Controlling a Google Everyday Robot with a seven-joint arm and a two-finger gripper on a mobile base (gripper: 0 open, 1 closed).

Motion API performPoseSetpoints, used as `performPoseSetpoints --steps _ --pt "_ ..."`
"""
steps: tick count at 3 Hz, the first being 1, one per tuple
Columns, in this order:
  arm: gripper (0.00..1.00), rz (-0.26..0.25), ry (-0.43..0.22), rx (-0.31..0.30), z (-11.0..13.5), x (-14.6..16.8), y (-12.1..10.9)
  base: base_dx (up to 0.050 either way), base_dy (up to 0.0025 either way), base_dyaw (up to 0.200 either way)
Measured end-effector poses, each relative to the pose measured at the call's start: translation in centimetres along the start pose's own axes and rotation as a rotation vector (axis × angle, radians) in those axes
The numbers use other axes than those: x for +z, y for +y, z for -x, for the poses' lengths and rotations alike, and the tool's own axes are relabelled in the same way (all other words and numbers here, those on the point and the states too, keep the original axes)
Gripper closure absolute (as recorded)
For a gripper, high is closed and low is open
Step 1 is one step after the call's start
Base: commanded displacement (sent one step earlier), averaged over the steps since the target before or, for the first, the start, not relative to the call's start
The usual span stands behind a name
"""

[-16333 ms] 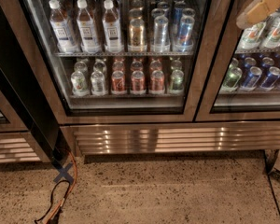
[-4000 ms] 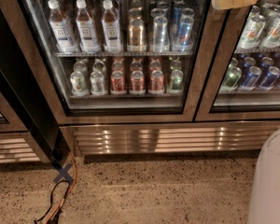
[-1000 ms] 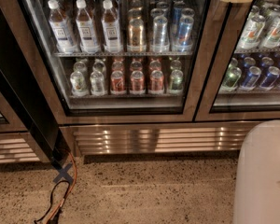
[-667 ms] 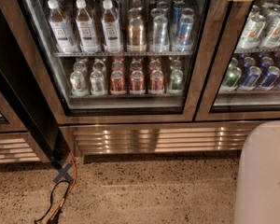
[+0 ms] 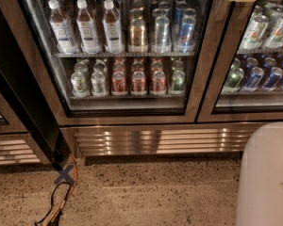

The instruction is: Open left fridge door

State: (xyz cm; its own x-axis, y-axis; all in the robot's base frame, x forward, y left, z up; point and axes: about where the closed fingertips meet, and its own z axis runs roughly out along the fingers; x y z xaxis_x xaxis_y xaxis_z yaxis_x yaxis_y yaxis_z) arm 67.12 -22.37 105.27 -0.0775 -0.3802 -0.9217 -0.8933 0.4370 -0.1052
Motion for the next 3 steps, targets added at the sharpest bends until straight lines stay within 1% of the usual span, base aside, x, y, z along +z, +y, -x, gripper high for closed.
performPoseSetpoints --steps 3 --pt "1.0 -0.001 0.0 0.0 -0.05 0.0 -0.04 0.0 0.0 0.0"
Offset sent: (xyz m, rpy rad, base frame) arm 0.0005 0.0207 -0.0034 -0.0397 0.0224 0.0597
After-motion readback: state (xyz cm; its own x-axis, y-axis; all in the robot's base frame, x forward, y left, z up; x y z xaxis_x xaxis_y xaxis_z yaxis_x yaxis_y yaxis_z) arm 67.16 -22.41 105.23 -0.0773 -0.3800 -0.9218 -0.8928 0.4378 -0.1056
